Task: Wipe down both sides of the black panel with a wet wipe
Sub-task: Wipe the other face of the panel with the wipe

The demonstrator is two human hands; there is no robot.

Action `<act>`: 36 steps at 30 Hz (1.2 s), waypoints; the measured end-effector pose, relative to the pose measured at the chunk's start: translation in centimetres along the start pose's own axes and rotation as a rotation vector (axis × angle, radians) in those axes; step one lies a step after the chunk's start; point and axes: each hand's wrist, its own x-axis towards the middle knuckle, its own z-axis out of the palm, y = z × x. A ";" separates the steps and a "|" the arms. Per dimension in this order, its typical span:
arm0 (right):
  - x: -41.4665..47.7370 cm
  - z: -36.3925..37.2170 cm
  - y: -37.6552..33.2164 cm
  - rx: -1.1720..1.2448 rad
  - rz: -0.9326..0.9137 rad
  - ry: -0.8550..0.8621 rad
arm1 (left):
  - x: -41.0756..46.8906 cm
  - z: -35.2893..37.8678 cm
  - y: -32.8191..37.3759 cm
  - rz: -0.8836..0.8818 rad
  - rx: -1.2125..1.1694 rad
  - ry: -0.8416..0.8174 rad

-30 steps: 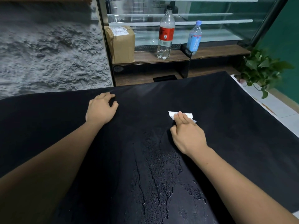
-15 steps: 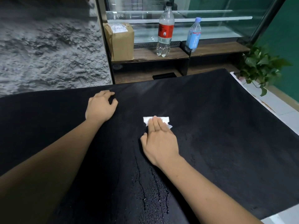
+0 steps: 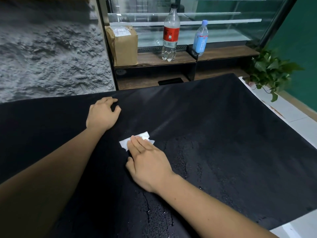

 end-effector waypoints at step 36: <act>-7.7 -5.5 12.2 0.045 0.499 0.102 | -10.4 -2.1 5.6 0.052 -0.012 -0.158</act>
